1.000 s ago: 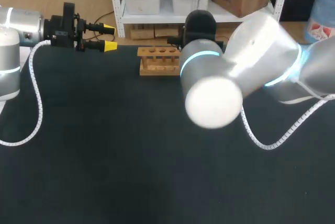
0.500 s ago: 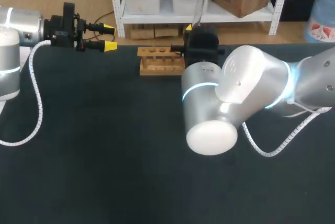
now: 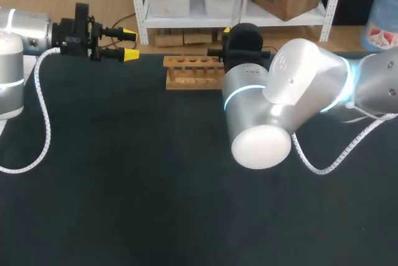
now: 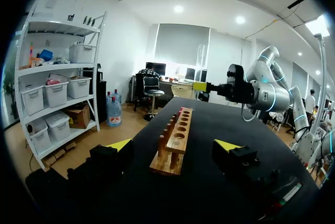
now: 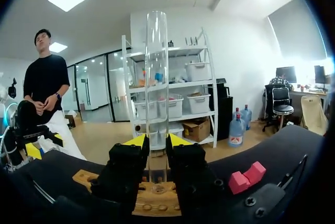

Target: Grasp the test tube, adjust it, and insert it.

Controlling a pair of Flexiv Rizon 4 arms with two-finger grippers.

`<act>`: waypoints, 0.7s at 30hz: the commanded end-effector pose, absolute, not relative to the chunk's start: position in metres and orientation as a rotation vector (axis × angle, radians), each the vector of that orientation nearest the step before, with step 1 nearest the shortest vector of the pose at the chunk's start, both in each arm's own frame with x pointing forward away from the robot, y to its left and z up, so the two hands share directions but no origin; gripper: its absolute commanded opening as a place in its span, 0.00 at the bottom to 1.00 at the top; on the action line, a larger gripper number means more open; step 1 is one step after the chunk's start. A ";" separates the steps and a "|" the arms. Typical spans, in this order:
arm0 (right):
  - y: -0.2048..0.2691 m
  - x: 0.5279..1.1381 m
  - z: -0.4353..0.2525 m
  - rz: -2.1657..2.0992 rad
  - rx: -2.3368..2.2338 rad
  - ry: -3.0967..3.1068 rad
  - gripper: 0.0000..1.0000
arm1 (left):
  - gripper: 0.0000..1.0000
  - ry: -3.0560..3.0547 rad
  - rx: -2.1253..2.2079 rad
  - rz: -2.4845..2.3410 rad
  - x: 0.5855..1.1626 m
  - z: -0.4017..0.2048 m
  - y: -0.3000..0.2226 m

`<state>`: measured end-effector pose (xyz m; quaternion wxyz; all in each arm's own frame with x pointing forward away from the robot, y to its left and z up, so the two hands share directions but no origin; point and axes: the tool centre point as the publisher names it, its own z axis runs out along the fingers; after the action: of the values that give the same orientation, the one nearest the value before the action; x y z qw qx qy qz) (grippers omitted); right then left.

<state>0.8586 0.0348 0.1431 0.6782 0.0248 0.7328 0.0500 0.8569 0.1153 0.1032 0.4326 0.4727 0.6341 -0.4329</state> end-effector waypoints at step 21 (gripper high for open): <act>0.034 0.877 0.126 0.108 0.066 1.651 0.00 | 1.00 1.578 1.177 -1.076 0.856 0.102 0.116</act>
<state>0.8765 0.0356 0.1264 0.6773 0.0305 0.7336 0.0469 0.8569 0.1153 0.1032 0.4326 0.4727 0.6341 -0.4329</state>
